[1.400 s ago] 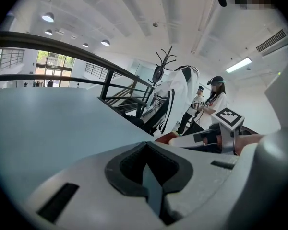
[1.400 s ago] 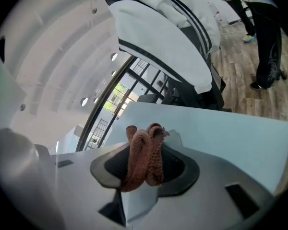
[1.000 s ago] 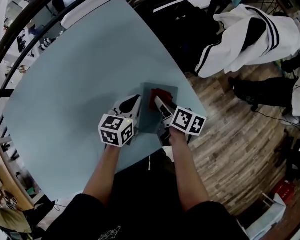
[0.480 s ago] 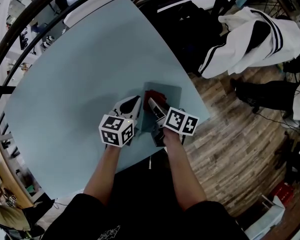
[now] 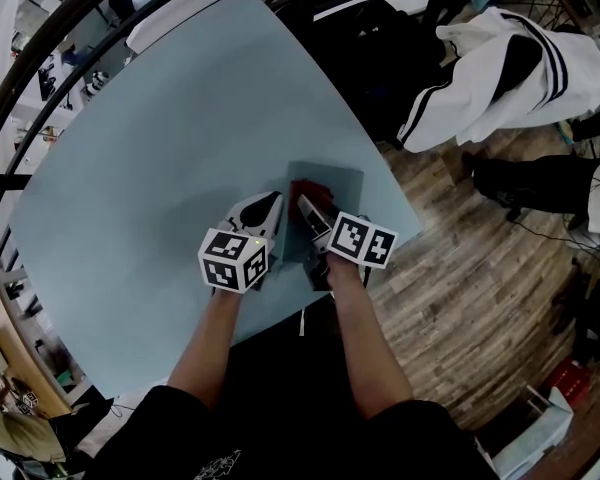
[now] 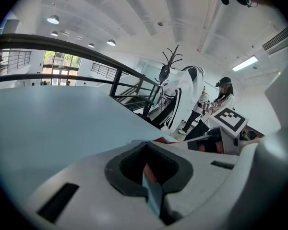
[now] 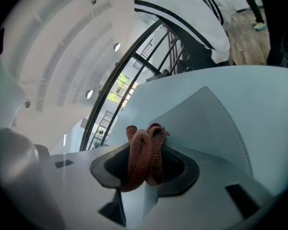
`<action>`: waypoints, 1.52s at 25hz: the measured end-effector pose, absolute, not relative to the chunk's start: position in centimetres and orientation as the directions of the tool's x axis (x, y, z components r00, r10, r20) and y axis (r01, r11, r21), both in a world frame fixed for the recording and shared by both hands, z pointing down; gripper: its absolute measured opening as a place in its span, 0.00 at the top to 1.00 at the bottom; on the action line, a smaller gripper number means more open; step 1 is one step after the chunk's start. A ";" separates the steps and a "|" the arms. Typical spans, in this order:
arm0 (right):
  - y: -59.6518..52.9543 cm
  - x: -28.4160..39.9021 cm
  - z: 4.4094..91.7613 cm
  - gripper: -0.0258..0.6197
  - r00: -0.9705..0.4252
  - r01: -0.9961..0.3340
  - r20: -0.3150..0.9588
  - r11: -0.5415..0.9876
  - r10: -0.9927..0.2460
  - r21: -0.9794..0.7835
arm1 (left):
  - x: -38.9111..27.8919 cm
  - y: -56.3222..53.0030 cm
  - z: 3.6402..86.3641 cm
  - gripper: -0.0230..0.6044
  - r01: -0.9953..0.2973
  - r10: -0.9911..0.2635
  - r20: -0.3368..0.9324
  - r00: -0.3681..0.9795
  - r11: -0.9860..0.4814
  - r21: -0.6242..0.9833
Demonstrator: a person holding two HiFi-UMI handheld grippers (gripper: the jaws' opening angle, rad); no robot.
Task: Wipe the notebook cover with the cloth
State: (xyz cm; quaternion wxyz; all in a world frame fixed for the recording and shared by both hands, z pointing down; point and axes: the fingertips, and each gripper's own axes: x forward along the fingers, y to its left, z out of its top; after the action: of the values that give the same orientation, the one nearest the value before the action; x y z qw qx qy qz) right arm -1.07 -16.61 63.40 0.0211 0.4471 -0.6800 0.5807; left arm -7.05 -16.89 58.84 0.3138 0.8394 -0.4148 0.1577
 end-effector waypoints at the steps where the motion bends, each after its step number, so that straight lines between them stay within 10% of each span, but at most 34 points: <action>1: -16.6 -0.9 63.5 0.73 -0.597 -0.635 0.551 -0.076 -0.584 -0.769 | -7.0 -16.9 58.9 0.95 -0.794 -0.595 0.525 0.608 -0.460 0.398; 38: -13.0 11.1 61.6 0.73 -0.477 -0.629 0.543 -0.163 -0.691 -0.760 | -1.6 -13.1 59.7 0.95 -0.764 -0.528 0.555 0.643 -0.492 0.417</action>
State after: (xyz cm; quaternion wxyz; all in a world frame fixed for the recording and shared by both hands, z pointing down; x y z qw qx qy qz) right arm 11.07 -13.03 61.64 -0.0273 0.5107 -0.6464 0.5662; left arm -1.55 -13.13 59.75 0.3283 0.8449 -0.3822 0.1797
